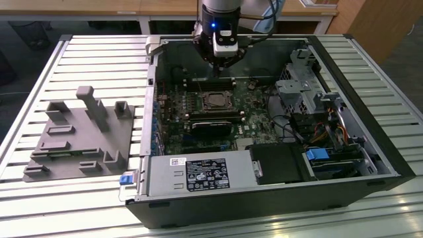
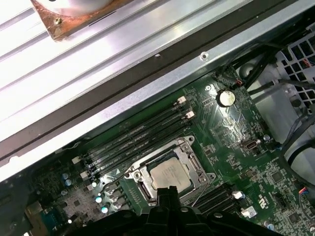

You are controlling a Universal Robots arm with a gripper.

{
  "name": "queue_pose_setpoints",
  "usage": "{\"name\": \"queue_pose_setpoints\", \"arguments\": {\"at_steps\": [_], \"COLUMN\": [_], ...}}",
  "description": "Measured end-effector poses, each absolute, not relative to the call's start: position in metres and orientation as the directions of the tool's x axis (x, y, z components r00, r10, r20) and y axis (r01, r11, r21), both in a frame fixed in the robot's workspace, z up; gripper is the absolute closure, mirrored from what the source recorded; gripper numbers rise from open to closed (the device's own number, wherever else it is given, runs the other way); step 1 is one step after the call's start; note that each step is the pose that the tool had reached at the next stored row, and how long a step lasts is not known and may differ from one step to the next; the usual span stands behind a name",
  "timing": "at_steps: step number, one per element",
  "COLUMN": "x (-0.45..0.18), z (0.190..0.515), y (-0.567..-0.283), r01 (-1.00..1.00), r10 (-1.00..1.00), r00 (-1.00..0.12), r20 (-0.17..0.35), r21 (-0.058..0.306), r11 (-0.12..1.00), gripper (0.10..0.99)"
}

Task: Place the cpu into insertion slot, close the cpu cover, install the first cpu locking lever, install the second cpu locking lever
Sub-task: 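Install the first cpu locking lever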

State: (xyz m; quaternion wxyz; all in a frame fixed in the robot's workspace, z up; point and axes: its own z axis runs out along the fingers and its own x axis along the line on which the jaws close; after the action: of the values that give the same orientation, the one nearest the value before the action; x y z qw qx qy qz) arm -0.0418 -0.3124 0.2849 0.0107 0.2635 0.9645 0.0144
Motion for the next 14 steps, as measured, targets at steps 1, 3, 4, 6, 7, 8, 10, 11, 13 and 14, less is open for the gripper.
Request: {"name": "queue_pose_setpoints", "arguments": {"at_steps": [1,3,4,6,7,8,10,11,13,14], "x": [-0.0418,-0.0418,-0.0418,-0.0418,-0.0418,-0.0418,-0.0418,-0.0418,-0.0418,-0.0418], "z": [0.2849,0.2849,0.2849,0.2848,0.2848,0.2848,0.2846,0.2846,0.2844,0.2842], "y": [-0.3124,-0.3124,-0.3124,-0.3124,-0.3124,-0.3124,-0.3124,-0.3124,-0.3124,-0.3124], "r01": [0.5,0.479,0.466,0.437,0.422,0.406,0.373,0.357,0.325,0.31], "r10": [0.501,0.479,0.466,0.437,0.422,0.407,0.373,0.357,0.326,0.311], "r00": [-0.865,-0.877,-0.885,-0.899,-0.906,-0.913,-0.928,-0.934,-0.945,-0.95], "r20": [-0.013,-0.013,-0.013,-0.013,-0.013,-0.014,-0.014,-0.014,-0.014,-0.014], "r21": [0.033,0.033,0.033,0.033,0.034,0.034,0.034,0.034,0.034,0.035], "r11": [0.865,0.877,0.884,0.899,0.906,0.913,0.927,0.934,0.945,0.95], "gripper": [0.98,0.98,0.98,0.98,0.98,0.98,0.98,0.98,0.98,0.98]}}
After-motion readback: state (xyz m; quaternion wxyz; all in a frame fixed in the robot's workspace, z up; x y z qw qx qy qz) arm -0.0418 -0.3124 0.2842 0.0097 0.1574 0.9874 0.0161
